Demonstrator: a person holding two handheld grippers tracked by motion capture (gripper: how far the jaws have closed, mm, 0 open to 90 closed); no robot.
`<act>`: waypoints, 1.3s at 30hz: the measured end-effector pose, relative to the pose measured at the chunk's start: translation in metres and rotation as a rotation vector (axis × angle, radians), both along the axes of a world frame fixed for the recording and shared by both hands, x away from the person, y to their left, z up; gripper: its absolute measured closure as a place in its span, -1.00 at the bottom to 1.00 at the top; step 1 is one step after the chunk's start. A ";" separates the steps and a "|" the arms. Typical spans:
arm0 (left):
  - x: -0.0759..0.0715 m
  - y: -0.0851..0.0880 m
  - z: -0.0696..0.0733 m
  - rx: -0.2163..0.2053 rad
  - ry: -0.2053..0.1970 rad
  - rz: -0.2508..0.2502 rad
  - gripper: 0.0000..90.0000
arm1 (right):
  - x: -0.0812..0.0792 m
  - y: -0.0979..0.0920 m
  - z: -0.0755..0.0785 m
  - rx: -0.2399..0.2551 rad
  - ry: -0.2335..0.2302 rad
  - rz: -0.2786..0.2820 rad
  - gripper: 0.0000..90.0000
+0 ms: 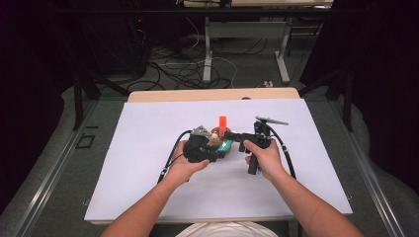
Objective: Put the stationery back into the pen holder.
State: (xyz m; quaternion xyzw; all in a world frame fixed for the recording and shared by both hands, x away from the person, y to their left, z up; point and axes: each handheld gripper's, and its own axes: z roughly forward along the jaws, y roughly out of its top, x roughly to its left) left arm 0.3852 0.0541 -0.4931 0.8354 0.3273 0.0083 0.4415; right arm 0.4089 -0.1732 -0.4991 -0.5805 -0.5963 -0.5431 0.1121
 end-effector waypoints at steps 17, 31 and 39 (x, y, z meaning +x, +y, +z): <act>0.001 -0.001 -0.001 0.005 -0.002 -0.004 0.46 | 0.001 -0.001 0.000 0.027 0.030 -0.003 0.39; 0.001 -0.001 -0.002 0.023 -0.010 0.005 0.22 | -0.008 0.006 0.009 -0.060 -0.104 0.013 0.44; 0.003 0.001 -0.004 0.033 -0.023 0.022 0.06 | -0.016 0.011 0.018 -0.198 -0.279 0.002 0.44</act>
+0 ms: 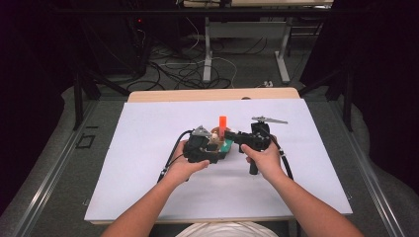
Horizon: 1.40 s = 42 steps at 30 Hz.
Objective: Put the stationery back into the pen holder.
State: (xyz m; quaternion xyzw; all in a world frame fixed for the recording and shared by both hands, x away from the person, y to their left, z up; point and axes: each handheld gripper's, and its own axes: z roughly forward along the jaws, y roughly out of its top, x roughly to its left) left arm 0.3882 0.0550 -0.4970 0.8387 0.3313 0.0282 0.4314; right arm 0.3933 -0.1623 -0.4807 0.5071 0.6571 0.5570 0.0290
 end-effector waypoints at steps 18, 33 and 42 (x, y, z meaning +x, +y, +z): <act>0.004 0.011 -0.001 0.066 -0.027 0.069 -0.15 | 0.000 0.004 0.011 -0.154 -0.194 -0.019 0.44; 0.010 0.025 0.001 0.104 -0.059 0.107 -0.25 | 0.011 0.012 0.025 -0.182 -0.249 -0.046 0.44; 0.013 0.032 0.000 0.098 -0.068 0.177 -0.33 | 0.018 0.016 0.027 -0.211 -0.286 -0.059 0.44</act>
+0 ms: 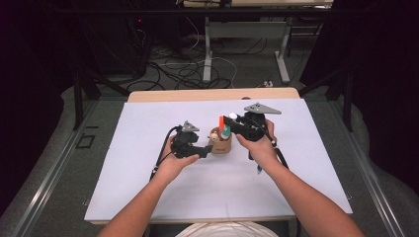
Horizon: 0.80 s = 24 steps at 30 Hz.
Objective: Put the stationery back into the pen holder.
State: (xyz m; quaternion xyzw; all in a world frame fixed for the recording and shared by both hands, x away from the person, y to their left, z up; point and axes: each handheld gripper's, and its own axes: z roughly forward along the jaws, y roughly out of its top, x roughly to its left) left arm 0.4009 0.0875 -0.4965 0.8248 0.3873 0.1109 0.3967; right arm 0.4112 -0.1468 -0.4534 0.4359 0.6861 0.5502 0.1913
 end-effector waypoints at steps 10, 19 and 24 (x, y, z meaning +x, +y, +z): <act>0.004 0.005 -0.005 0.011 -0.003 0.014 -0.64 | 0.007 0.005 -0.008 -0.049 -0.013 -0.020 0.44; 0.005 0.005 -0.007 0.003 0.022 0.026 -0.76 | 0.012 0.010 -0.015 -0.106 -0.024 -0.022 0.43; 0.005 0.005 -0.008 -0.009 0.024 0.030 -0.80 | 0.013 0.012 -0.018 -0.134 -0.011 -0.018 0.43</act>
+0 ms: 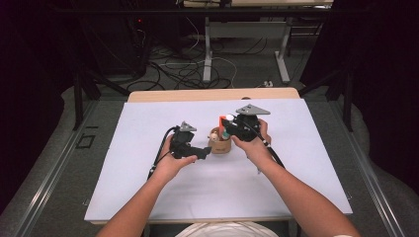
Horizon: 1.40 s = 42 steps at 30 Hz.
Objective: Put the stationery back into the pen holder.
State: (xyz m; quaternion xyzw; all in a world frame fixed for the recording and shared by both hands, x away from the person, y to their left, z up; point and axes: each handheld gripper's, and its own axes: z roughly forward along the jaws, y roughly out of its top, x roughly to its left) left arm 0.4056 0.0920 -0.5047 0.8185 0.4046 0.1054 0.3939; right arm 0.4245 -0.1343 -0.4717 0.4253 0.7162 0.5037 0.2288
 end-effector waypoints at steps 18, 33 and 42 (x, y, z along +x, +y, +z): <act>0.000 0.000 -0.001 0.011 -0.011 -0.002 -0.80 | 0.001 0.003 -0.007 -0.043 0.030 0.012 0.25; 0.001 0.004 0.000 0.015 -0.017 -0.004 -0.80 | -0.008 -0.007 0.006 0.011 0.018 0.027 -0.08; 0.002 0.005 0.000 0.014 -0.016 0.006 -0.79 | -0.009 -0.025 0.007 0.029 0.076 0.025 -0.20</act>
